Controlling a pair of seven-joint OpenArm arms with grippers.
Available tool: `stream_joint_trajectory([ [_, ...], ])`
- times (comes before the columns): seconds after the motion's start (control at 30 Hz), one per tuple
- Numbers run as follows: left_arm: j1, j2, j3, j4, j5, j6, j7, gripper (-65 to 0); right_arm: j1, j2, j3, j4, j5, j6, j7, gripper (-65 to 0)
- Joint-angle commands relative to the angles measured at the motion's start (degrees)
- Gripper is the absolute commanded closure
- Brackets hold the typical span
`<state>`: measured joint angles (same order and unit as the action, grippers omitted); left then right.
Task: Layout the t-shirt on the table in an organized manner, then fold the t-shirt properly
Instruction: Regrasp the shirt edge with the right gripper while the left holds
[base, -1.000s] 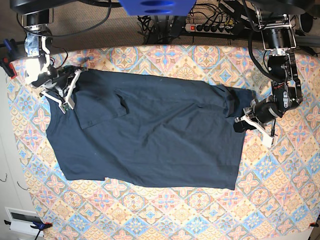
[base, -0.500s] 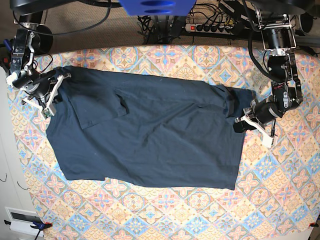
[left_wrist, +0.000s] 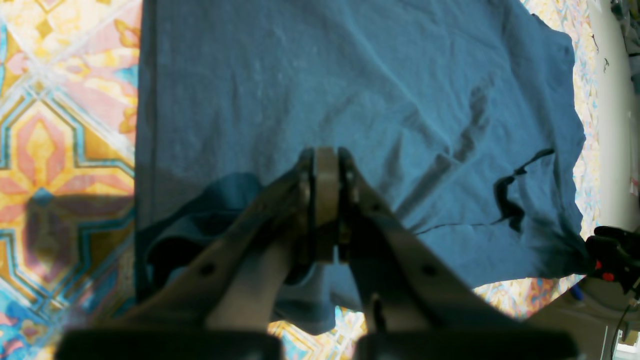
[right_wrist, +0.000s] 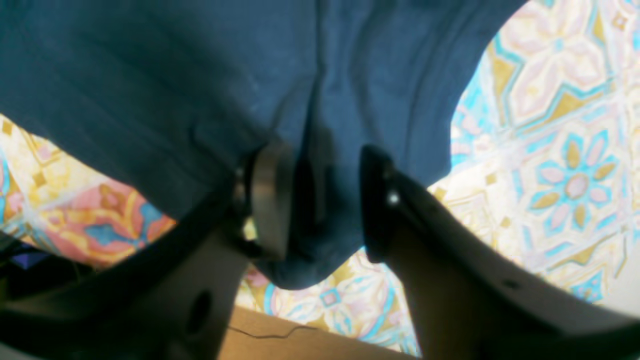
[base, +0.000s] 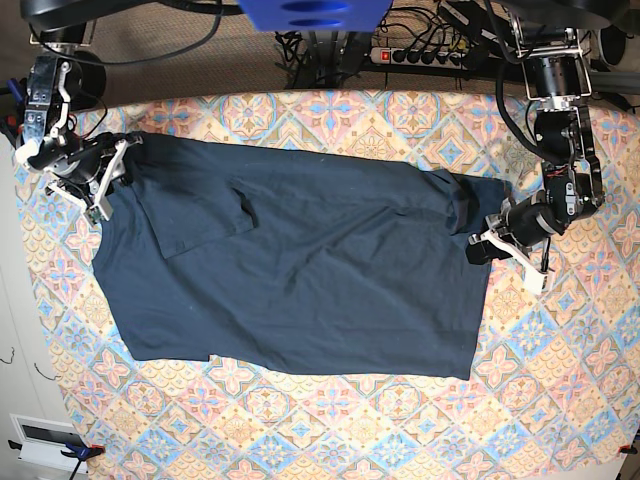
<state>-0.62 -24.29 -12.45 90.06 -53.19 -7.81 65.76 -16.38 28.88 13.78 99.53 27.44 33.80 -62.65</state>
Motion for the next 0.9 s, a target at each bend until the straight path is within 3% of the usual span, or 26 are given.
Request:
stream_joint_trajectory([
  [0.0, -0.8, -0.8, -0.2, 0.9, -0.9, -0.4, -0.9, 0.0, 0.4, 1.2, 0.5, 1.0, 0.6, -0.1, 0.7, -25.5],
  [0.17, -0.8, -0.8, -0.2, 0.9, -0.9, -0.4, -0.9, 0.0, 0.4, 1.2, 0.2, 1.0, 0.6, -0.1, 0.7, -29.5],
  [0.7, -0.8, -0.7, -0.2, 0.9, -0.9, -0.4, -0.9, 0.0, 0.9, 1.2, -5.3, -3.3, 0.6, -0.1, 1.2, -29.0],
  [0.8, -0.7, -0.7, -0.2, 0.9, -0.9, -0.4, -0.9, 0.0, 0.9, 1.2, -5.2, -5.1, 0.6, -0.1, 1.2, -25.4],
  [0.87, -0.7, -0.7, -0.2, 0.9, -0.9, -0.4, -0.9, 0.0, 0.9, 1.2, -5.1, -5.2, 0.7, -0.1, 1.2, -16.9],
])
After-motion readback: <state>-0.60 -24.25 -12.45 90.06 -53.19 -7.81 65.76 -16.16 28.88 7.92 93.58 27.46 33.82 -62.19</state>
